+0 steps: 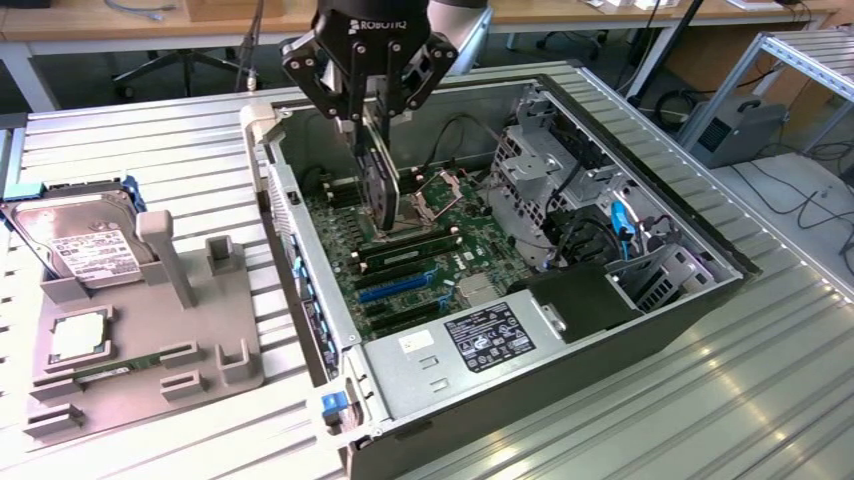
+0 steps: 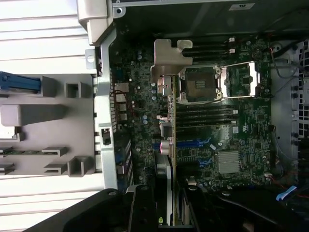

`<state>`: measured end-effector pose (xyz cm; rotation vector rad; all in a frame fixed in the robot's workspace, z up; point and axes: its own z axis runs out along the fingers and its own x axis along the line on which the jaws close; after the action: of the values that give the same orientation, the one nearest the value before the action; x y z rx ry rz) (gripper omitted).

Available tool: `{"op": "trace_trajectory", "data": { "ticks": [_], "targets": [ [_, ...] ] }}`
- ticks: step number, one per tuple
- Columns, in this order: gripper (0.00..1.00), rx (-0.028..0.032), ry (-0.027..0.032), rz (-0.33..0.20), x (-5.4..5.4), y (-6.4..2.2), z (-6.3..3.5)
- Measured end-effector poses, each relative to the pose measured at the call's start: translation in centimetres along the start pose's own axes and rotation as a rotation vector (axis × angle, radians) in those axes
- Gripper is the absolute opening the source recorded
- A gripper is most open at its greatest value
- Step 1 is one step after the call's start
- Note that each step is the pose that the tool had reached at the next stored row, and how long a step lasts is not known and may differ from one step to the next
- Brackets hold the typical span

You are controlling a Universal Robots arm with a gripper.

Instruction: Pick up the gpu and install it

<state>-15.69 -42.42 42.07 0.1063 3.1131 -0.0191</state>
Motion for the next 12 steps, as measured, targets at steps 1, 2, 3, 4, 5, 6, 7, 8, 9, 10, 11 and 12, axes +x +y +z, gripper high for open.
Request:
{"op": "trace_trajectory", "data": {
  "ticks": [1,2,3,4,5,6,7,8,9,10,11,12],
  "targets": [
    [0.27,0.0004,0.0,0.0,-0.1,0.01,0.03],
    [0.27,0.0007,0.0,0.0,-0.2,0.01,0.06],
    [0.27,0.0011,-0.0001,0.0,-0.3,0.02,0.1],
    [0.27,0.0015,-0.0001,0.0,-0.4,0.03,0.13],
    [0.27,0.0018,-0.0001,0.0,-0.5,0.04,0.17],
    [0.27,0.0021,-0.0002,0.0,-0.6,0.05,0.2],
    [0.27,0.0024,-0.0002,0.0,-0.7,0.05,0.23],
    [0.27,0.0026,-0.0003,0.0,-0.8,0.06,0.27],
    [0.27,0.003,-0.0002,0.0,-1.0,0.07,0.3],
    [0.27,0.0034,-0.0003,0.0,-1.1,0.08,0.34],
    [0.27,0.0037,-0.0002,0.0,-1.2,0.09,0.38],
    [0.27,0.0039,-0.0003,0.0,-1.3,0.1,0.42]
  ]
}}
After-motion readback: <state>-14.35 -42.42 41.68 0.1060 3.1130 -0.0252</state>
